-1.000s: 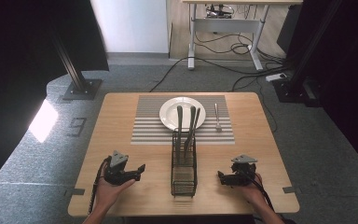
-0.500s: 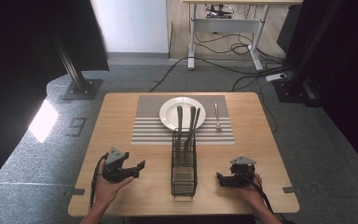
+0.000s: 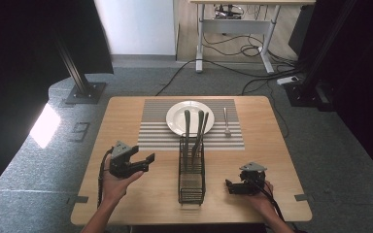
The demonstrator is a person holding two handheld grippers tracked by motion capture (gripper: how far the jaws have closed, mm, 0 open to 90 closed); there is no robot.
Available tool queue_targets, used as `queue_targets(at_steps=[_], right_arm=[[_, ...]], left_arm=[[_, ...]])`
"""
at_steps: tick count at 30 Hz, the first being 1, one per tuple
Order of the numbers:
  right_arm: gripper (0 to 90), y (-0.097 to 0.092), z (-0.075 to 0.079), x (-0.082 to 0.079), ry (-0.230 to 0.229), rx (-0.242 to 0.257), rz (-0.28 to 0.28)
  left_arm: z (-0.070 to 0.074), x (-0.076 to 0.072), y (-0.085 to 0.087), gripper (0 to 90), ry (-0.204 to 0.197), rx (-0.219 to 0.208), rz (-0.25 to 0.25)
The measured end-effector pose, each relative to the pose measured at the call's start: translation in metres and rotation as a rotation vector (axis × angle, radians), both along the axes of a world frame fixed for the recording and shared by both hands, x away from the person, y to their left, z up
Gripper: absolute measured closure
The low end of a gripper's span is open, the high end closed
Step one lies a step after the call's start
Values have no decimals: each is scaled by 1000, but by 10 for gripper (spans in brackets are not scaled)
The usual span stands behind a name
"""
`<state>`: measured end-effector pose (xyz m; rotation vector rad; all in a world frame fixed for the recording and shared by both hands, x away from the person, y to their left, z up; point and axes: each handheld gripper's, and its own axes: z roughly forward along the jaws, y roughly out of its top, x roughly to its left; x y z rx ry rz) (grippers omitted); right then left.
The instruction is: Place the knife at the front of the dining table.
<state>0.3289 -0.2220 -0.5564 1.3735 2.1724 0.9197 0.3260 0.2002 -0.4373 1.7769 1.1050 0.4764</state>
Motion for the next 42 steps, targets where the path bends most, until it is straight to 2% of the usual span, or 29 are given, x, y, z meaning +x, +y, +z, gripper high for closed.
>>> queue_targets(at_steps=[7,8,9,10,11,22,28,32,36,40,42], right_arm=[[0,0,0,0,0,1,-1],[0,0,0,0,1,1,-1],[0,0,0,0,2,1,-2],[0,1,0,0,1,1,-2],[0,1,0,0,1,1,-2],[0,1,0,0,4,1,0],[0,1,0,0,-1,0,1],[0,1,0,0,-1,0,1],[0,1,0,0,-1,0,1],[0,1,0,0,-1,0,2],[0,0,0,0,-2,-1,3]], left_arm=[[16,13,-21,261,-26,-26,-21],[18,18,-30,291,-29,-26,-34],[18,18,-30,311,-29,-26,-34],[20,23,-39,322,-28,-17,-49],[20,23,-39,322,-28,-17,-49],[29,50,-82,349,-28,5,-93],[27,64,-98,391,-17,14,-92],[26,70,-106,448,-24,9,-83],[24,75,-111,469,-28,17,-76],[20,81,-118,482,-19,32,-66],[18,83,-120,517,-12,30,-66]])
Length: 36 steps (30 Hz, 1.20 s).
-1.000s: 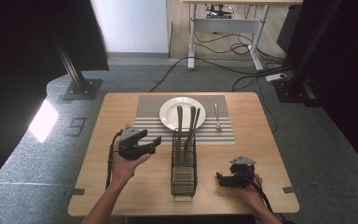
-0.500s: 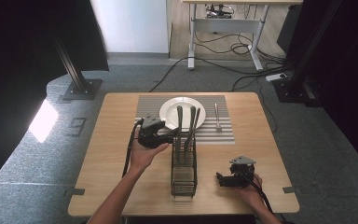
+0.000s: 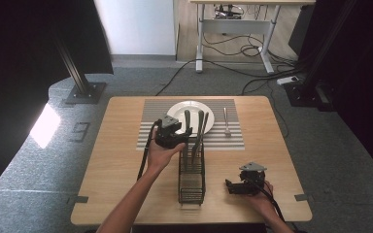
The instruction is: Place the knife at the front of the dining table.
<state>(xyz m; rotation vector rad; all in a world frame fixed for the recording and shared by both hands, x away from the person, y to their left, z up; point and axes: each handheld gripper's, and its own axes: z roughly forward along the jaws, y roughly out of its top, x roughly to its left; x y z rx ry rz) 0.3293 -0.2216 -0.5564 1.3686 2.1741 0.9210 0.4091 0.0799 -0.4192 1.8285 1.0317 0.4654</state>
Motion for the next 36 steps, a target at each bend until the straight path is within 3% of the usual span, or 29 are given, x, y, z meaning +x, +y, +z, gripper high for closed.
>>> queue_targets(at_steps=[5,10,15,19,21,29,33,35,36], right_arm=[[0,0,0,0,-1,1,1],[0,0,0,0,0,1,2],[0,0,0,0,0,1,1],[0,0,0,0,0,1,1],[0,0,0,0,0,1,2],[0,0,0,0,1,2,1],[0,0,0,0,2,2,-1],[0,0,0,0,1,3,-1],[0,0,0,0,3,2,0]], left_arm=[[-4,5,-4,654,21,2,-4],[-7,9,-6,768,32,-24,-34],[-8,12,-2,795,51,-74,-70],[-9,13,0,801,51,-84,-77],[-9,12,2,808,53,-120,-93],[1,7,8,827,-9,-136,-109],[15,1,12,828,-47,-157,-119],[31,-6,15,828,-91,-158,-124],[31,-6,15,828,-91,-158,-124]])
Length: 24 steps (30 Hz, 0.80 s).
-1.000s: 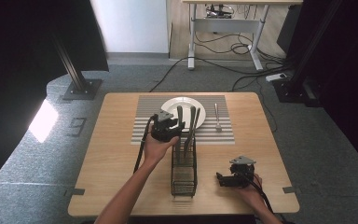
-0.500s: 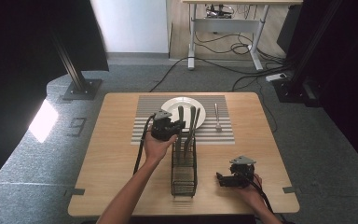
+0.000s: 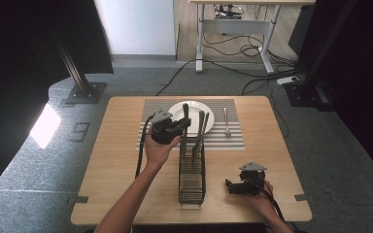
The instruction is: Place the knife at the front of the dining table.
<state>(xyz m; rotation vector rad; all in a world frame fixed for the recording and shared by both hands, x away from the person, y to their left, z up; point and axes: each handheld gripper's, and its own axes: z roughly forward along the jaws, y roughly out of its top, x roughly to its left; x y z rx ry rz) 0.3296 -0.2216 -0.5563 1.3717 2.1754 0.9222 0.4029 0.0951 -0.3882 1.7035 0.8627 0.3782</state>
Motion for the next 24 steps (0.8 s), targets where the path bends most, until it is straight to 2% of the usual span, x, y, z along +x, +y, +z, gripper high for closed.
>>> queue_targets(at_steps=[2,6,13,16,19,22,24], right_arm=[[0,0,0,0,0,0,0],[0,0,0,0,0,-1,1],[0,0,0,0,2,0,0],[0,0,0,0,1,0,1],[0,0,0,0,1,0,1],[0,0,0,0,1,0,1],[0,0,0,0,1,0,0]], left_arm=[[12,-5,4,828,-35,-5,-1],[40,-16,19,829,-92,-48,4],[76,-30,51,830,-162,-110,38],[83,-33,64,830,-174,-125,55],[85,-34,74,830,-176,-118,72],[80,-34,82,831,-175,-96,94],[70,-32,87,830,-157,-68,107]])
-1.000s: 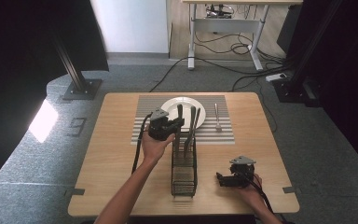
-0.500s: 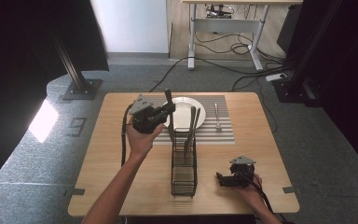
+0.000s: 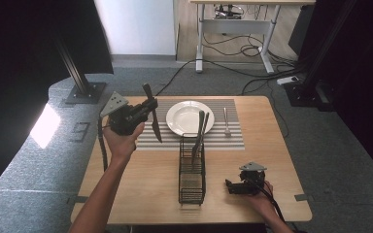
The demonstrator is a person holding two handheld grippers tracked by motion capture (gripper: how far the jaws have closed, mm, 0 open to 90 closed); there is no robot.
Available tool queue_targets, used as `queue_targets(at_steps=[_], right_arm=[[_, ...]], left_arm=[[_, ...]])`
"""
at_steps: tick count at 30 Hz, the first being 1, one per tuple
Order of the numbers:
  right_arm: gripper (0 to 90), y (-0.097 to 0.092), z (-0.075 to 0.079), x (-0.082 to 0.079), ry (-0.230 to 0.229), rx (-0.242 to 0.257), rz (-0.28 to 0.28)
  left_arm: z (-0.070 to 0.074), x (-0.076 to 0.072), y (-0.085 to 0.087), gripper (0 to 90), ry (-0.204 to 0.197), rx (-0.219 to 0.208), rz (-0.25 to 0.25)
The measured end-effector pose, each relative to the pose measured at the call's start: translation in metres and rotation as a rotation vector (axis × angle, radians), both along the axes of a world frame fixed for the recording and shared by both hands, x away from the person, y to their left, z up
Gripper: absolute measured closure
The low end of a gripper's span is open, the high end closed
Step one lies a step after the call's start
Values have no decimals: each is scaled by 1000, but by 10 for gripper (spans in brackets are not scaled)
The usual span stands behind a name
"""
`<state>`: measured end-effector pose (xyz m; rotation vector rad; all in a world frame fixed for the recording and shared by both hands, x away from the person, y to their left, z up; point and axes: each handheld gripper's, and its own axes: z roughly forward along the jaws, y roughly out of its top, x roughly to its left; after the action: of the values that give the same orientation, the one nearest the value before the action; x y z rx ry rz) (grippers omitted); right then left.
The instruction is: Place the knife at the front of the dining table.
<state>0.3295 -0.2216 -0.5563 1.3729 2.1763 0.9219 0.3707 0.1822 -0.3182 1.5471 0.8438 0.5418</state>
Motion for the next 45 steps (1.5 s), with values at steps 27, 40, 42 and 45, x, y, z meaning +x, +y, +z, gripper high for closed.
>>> queue_targets(at_steps=[27,40,42,45], right_arm=[[0,0,0,0,-3,1,1],[0,0,0,0,-4,-1,1],[0,0,0,0,-2,1,0],[0,0,0,0,-3,0,1]], left_arm=[[-96,48,9,832,229,225,148],[-112,66,3,833,262,240,173],[-112,68,3,833,263,238,176],[-111,70,2,833,267,231,177]])
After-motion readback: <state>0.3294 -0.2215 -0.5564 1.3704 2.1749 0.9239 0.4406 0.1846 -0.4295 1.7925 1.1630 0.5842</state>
